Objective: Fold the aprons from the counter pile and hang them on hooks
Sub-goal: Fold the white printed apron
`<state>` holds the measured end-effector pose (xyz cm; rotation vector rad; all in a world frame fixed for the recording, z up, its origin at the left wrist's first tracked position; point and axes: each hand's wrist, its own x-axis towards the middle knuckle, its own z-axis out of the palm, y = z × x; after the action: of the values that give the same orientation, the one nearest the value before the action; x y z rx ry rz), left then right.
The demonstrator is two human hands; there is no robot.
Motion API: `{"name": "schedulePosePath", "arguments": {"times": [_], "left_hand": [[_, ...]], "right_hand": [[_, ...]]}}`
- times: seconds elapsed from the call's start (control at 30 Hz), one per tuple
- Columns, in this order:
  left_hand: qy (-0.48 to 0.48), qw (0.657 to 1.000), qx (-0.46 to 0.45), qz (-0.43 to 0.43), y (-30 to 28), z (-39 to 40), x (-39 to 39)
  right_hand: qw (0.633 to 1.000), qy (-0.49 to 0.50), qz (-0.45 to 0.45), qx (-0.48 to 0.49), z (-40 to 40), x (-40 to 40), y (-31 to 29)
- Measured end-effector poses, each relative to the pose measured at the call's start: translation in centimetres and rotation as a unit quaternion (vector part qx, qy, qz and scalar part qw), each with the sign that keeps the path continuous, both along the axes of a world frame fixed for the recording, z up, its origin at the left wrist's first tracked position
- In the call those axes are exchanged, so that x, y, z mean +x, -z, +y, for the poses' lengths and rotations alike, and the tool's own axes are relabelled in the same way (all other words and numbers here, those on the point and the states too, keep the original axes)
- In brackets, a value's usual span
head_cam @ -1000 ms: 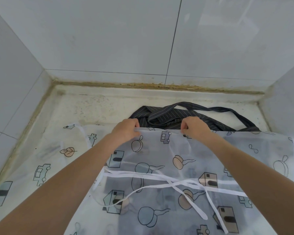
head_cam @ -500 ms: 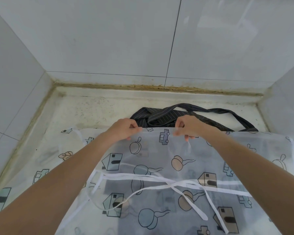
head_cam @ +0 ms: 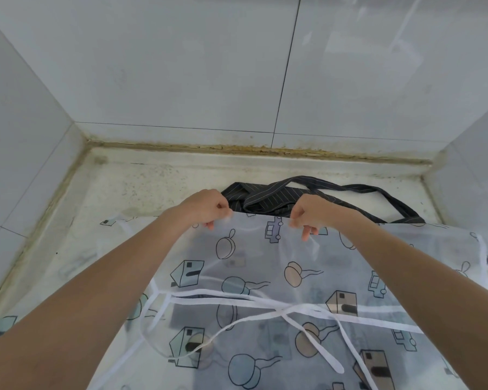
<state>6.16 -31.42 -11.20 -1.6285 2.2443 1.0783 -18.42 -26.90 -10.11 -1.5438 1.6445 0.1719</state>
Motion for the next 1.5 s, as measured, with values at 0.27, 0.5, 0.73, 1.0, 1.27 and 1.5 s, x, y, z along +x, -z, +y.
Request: {"name": "schedulePosePath", "arguments": {"times": [0.27, 0.5, 0.73, 1.0, 1.27, 1.5], "left_hand": [[0.005, 0.998, -0.056, -0.017, 0.4, 0.5, -0.3], [-0.01, 0.993, -0.112, -0.047, 0.6, 1.0, -0.6], [0.177, 0.959, -0.203, -0.088, 1.0, 5.8, -0.7], [0.155, 0.962, 0.013, -0.223, 4.0, 9.1, 2.4], [0.125, 0.959, 0.027, -0.253, 1.9, 8.9, -0.3], [0.213, 0.955, -0.062, -0.196, 1.3, 10.6, -12.6]], "right_hand": [[0.998, 0.033, -0.031, -0.034, -0.5, 1.7, 0.6], [0.971, -0.006, 0.122, -0.208, 1.0, 4.6, -0.3], [0.951, -0.203, 0.2, -0.116, 6.0, 8.8, 3.7], [0.966, -0.16, 0.198, -0.035, 8.3, 4.1, 4.5], [0.96, 0.003, 0.276, 0.055, 12.4, -9.8, 3.6], [0.972, -0.135, 0.164, -0.099, 8.2, -2.9, 3.6]]}}
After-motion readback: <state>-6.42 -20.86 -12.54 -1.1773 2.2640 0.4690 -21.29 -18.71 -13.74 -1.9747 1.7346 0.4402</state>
